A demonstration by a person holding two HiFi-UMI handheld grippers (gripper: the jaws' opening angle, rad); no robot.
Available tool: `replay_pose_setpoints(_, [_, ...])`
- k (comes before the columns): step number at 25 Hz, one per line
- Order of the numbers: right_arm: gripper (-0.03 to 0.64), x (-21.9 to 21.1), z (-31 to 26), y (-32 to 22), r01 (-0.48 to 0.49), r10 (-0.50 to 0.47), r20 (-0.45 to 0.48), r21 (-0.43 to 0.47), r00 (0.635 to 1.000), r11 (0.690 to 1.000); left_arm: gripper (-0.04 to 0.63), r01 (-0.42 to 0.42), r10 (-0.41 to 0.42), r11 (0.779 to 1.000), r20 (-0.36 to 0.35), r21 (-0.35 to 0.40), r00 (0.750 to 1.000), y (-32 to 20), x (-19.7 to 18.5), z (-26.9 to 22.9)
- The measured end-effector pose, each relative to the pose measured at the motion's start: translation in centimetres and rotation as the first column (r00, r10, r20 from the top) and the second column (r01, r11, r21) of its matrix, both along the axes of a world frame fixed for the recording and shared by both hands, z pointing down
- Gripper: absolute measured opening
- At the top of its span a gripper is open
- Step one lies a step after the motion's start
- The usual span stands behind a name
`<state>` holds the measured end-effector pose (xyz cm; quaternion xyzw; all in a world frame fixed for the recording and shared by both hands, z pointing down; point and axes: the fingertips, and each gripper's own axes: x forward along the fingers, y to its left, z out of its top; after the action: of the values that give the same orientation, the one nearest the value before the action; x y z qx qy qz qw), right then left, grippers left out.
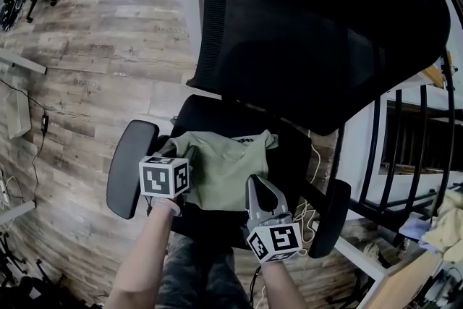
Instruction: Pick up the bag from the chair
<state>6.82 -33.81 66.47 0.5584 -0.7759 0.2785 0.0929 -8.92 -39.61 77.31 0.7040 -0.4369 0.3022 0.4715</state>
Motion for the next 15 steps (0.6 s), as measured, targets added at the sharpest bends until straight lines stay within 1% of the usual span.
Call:
replay_pose_setpoints(3, [0.008, 2.0, 1.9, -0.9, -0.076, 0.072, -0.044, -0.086, 0.996, 0.993, 0.047, -0.003, 0.004, 0.999, -0.007, 0.039, 1.000, 0.1, 0.3, -0.5])
replay_pose_setpoints(5, [0.008, 3.0, 3.2, -1.4, -0.108, 0.101, -0.050, -0.147, 0.994, 0.983, 0.040, -0.005, 0.005, 0.998, -0.003, 0.062, 1.000, 0.3, 0.4, -0.7])
replay_pose_setpoints(6, [0.065, 3.3, 3.7, -1.7, -0.116, 0.109, -0.048, -0.172, 0.993, 0.978, 0.038, -0.009, 0.009, 0.997, 0.002, 0.073, 1.000, 0.4, 0.5, -0.9])
replay_pose_setpoints(9, [0.094, 4.0, 4.5, -2.6, -0.142, 0.131, -0.061, -0.222, 0.989, 0.965, 0.034, -0.021, 0.020, 0.993, 0.012, 0.113, 1.000, 0.7, 0.7, -1.5])
replay_pose_setpoints(11, [0.166, 4.0, 5.0, -3.2, -0.150, 0.139, -0.062, -0.253, 0.988, 0.956, 0.028, -0.027, 0.025, 0.989, 0.014, 0.143, 1.000, 1.0, 1.0, -1.9])
replay_pose_setpoints(15, [0.246, 3.5, 6.2, -4.3, -0.148, 0.131, -0.074, -0.319, 0.989, 0.936, 0.025, -0.059, 0.052, 0.978, 0.043, 0.198, 0.998, 1.8, 1.3, -2.6])
